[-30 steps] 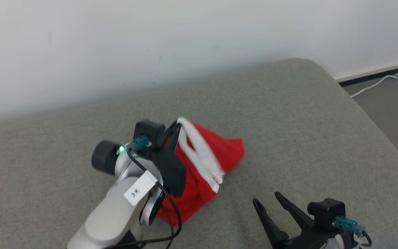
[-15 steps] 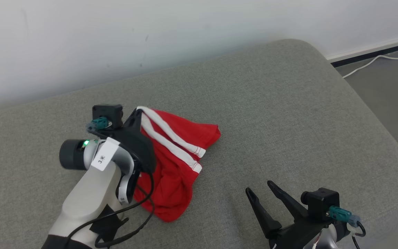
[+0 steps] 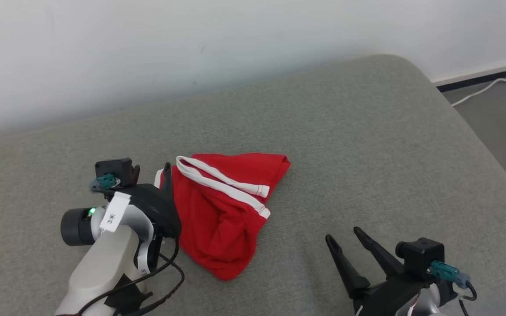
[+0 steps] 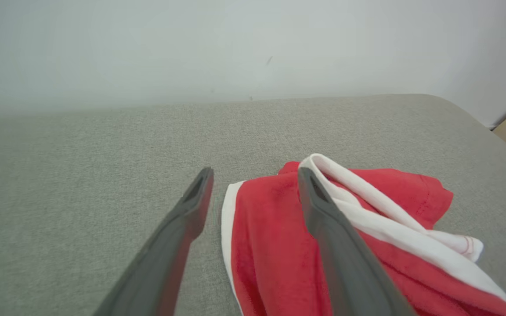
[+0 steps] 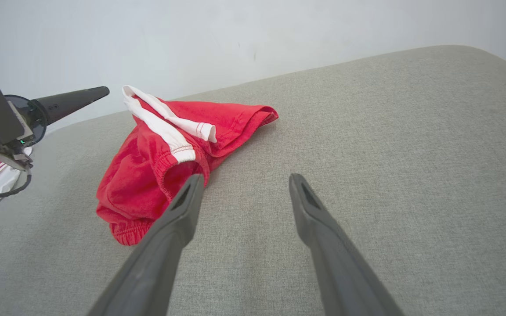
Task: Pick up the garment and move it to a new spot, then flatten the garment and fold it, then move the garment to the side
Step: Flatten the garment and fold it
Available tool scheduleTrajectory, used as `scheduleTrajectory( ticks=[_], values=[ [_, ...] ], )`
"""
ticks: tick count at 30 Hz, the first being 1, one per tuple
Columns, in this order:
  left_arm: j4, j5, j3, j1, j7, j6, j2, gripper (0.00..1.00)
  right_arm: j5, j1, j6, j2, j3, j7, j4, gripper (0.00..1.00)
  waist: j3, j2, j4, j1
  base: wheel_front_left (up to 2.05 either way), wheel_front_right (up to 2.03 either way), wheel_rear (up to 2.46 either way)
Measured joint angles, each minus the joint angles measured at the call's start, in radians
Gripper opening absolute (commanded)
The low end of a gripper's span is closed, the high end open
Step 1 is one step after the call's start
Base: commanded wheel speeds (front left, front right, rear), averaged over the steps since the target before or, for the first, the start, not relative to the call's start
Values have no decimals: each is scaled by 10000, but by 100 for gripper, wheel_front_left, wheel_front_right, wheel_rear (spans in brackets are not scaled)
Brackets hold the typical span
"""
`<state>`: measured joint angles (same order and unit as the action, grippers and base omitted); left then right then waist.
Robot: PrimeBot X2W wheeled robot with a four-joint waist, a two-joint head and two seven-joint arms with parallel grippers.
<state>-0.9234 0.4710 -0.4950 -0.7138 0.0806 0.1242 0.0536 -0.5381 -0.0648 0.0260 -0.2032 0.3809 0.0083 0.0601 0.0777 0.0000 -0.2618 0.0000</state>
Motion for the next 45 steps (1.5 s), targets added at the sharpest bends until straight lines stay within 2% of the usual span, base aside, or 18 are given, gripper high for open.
scheduleTrajectory(
  ticks=[6, 10, 17, 22, 27, 34, 40, 45],
  values=[
    [543, 142, 240, 167, 880, -46, 54, 100, 0, 176, 50, -198, -199, -88, 94, 100, -128, 0, 466, 0, 0, 0, 0],
    [922, 121, -318, 518, 1135, -706, 12, 100, 0, 233, 61, -222, -219, -98, 90, 100, -261, 0, 843, 0, 0, 0, 0],
    [1402, -59, -1601, 1716, 1062, -1572, -121, 100, 0, 395, 84, -230, -56, -82, 42, 100, -553, 0, 1417, 0, 0, 0, 0],
    [1935, -117, -2313, 2328, 1034, -1789, -123, 100, 0, 393, 75, -198, 61, 12, 40, 100, -670, 0, 1394, -1, 0, 0, 0],
    [2903, 94, -3089, 2363, 857, -1726, -94, 100, 0, 381, 75, -184, 173, 102, 48, 100, -608, 1, 1057, -1, 0, 0, 0],
    [3783, 583, -3745, 2322, 571, -1127, -104, 100, 2, 373, 46, -90, 320, 182, 36, 100, -405, 1, 366, -1, 0, 0, 0],
    [3733, 639, -3762, 1958, 244, -573, -104, 100, 2, 337, 46, -63, 316, 180, -12, 100, -140, 1, -158, -1, 0, 0, 0],
    [3110, 412, -3582, 1566, -46, -211, -96, 100, 0, 296, 48, -63, 155, 104, -17, 100, 273, 1, -529, 0, 0, 0, 0]
  ],
)
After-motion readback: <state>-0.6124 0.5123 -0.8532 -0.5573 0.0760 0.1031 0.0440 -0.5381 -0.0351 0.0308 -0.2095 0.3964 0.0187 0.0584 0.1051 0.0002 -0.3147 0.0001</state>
